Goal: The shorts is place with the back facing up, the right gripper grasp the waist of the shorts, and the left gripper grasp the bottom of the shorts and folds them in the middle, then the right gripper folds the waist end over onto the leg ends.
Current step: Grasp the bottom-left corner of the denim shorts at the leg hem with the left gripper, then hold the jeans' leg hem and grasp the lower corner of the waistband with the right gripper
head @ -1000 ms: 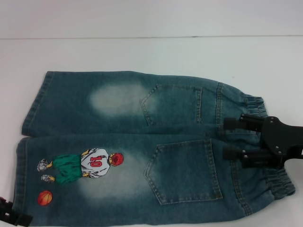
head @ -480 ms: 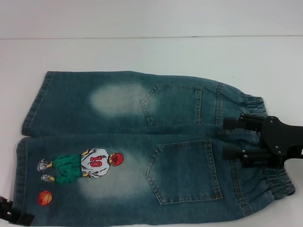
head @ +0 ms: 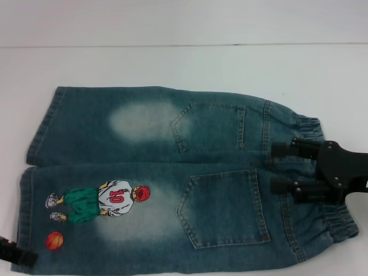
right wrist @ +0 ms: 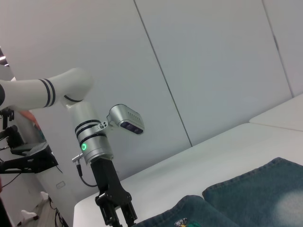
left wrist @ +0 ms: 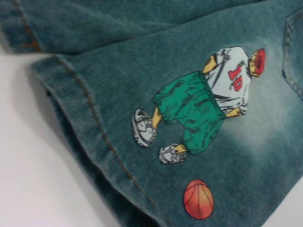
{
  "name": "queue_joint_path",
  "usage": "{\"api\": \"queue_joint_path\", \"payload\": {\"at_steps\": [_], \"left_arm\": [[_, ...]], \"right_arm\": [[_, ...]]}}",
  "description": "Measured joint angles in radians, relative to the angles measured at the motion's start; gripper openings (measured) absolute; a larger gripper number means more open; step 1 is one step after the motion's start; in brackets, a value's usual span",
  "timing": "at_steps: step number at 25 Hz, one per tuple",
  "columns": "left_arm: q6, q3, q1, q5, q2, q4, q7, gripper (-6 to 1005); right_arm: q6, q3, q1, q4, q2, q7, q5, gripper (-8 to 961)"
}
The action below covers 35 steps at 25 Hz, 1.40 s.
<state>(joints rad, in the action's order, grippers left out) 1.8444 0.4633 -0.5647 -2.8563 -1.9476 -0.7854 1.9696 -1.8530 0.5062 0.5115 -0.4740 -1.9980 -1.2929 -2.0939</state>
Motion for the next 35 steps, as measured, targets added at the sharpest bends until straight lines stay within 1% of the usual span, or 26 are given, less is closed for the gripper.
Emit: {"api": "queue_joint_path", "payload": {"at_steps": [8, 14, 19, 24, 35], "left_arm": [[-0.017, 0.005, -0.001, 0.000, 0.004, -0.006, 0.051, 570], [-0.029, 0.009, 0.004, 0.000, 0.006, -0.009, 0.078, 362], [-0.024, 0.012, 0.005, 0.000, 0.006, -0.007, 0.080, 129], [-0.020, 0.026, 0.005, 0.000, 0.006, -0.007, 0.078, 92], [-0.011, 0.034, 0.005, 0.000, 0.006, -0.007, 0.074, 88]], "right_arm": [[0.000, -0.008, 0.000, 0.000, 0.001, 0.003, 0.000, 941], [0.000, -0.012, -0.001, 0.000, 0.001, 0.006, 0.000, 941], [0.000, -0.012, -0.001, 0.000, 0.002, 0.006, 0.000, 941], [0.000, -0.012, -0.001, 0.000, 0.002, 0.006, 0.000, 941], [-0.001, -0.012, -0.003, 0.000, 0.001, 0.006, 0.000, 941]]}}
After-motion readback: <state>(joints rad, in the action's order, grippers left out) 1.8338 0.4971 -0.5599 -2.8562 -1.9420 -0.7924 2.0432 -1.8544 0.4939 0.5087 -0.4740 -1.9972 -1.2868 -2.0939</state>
